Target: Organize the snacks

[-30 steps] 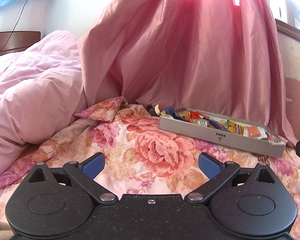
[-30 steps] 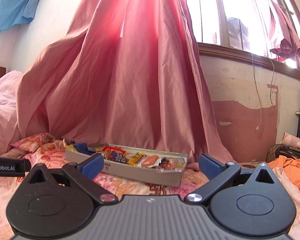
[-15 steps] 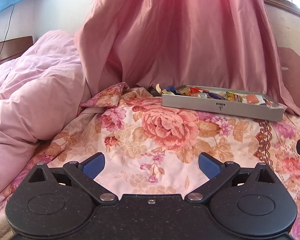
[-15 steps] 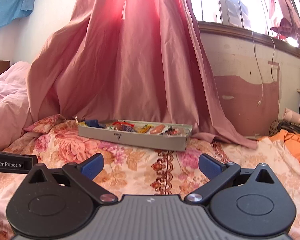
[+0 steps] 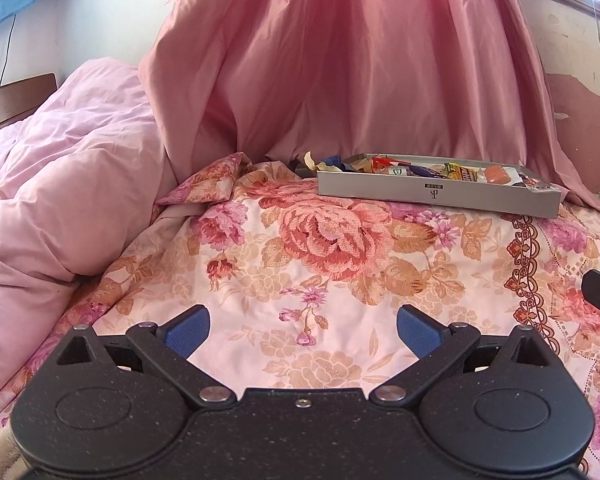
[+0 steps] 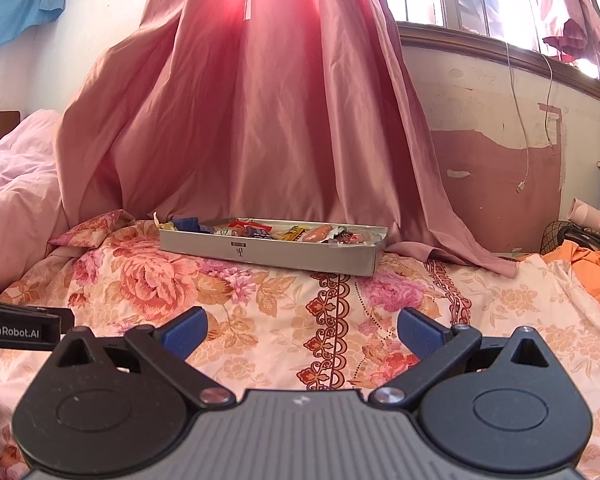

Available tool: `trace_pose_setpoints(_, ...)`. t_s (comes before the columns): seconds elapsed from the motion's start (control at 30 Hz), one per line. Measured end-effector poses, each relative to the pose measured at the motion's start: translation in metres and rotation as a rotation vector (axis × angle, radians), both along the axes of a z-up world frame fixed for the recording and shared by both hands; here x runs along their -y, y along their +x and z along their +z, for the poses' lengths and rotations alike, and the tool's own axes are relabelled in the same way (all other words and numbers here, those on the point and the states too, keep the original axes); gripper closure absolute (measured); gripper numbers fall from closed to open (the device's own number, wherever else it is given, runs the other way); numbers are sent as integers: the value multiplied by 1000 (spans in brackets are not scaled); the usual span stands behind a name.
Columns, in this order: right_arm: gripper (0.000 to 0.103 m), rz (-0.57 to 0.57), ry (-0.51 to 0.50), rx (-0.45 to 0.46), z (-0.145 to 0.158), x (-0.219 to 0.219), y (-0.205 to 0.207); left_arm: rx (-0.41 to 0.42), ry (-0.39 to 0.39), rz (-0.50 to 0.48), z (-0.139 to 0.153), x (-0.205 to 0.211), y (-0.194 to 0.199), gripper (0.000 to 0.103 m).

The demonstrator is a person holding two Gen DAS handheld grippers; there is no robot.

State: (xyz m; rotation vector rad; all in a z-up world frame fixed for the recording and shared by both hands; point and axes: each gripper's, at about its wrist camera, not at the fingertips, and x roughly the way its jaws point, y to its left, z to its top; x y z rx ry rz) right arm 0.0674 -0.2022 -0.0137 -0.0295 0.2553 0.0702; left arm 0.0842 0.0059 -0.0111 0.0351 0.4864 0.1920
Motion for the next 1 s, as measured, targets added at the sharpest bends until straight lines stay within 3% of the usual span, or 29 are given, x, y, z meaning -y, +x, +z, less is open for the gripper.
trace_pose_setpoints(1.0,0,8,-2,-22,-3,-2,3,-9,6,-2,0,0,0,3)
